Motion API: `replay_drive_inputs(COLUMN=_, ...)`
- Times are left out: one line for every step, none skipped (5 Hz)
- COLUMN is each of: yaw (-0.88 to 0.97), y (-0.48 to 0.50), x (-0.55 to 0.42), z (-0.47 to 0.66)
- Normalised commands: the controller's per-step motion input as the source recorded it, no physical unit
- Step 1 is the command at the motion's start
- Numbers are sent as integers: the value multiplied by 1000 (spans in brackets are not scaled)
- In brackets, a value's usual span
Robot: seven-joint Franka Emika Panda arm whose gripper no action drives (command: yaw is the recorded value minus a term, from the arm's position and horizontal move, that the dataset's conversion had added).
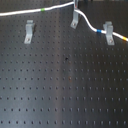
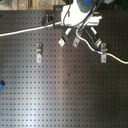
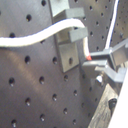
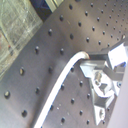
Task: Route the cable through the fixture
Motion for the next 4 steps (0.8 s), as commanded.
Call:
replay_drive_inputs(yaw=-163, y=0, x=-131, z=1)
replay_drive_inputs(yaw=-103, y=-111, x=-327, z=3)
replay_drive_inputs(yaw=-74, y=-205, x=-489, z=-80)
replay_drive_inputs(yaw=0, y=0, x=-2, z=-75)
